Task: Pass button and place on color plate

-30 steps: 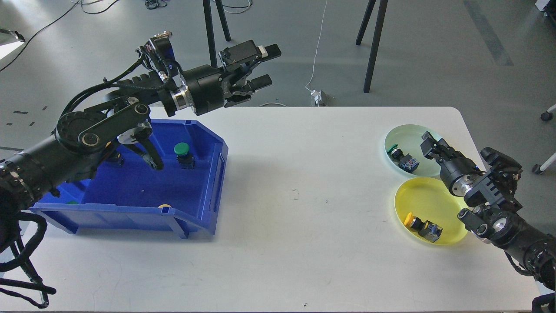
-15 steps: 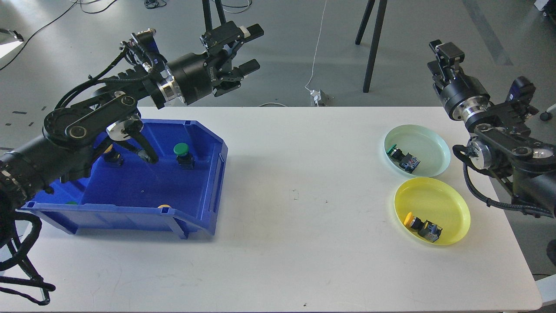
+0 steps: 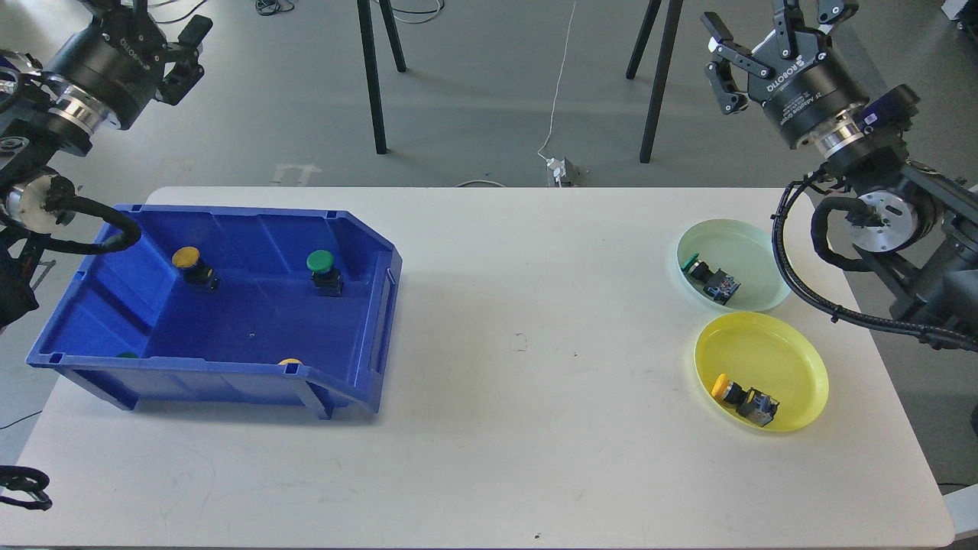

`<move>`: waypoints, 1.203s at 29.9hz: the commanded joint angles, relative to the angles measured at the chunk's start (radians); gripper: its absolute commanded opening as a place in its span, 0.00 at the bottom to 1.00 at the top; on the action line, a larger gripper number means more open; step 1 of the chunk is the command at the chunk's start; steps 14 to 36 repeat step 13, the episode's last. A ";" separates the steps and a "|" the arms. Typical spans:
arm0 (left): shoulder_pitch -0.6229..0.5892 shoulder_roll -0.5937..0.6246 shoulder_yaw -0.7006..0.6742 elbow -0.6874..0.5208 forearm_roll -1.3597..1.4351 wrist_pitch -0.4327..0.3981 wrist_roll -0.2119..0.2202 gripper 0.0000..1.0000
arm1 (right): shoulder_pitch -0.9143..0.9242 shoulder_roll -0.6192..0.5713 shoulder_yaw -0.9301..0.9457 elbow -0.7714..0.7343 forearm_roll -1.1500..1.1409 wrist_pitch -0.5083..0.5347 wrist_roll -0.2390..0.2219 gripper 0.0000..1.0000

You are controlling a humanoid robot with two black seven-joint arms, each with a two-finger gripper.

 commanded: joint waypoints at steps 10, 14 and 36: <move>0.030 -0.054 -0.028 0.004 -0.018 0.000 0.000 0.99 | 0.006 0.140 0.054 -0.152 0.011 0.000 0.000 1.00; 0.032 -0.054 -0.028 0.007 -0.016 0.000 0.000 0.99 | 0.006 0.142 0.083 -0.134 0.011 0.000 0.000 1.00; 0.032 -0.054 -0.028 0.007 -0.016 0.000 0.000 0.99 | 0.006 0.142 0.083 -0.134 0.011 0.000 0.000 1.00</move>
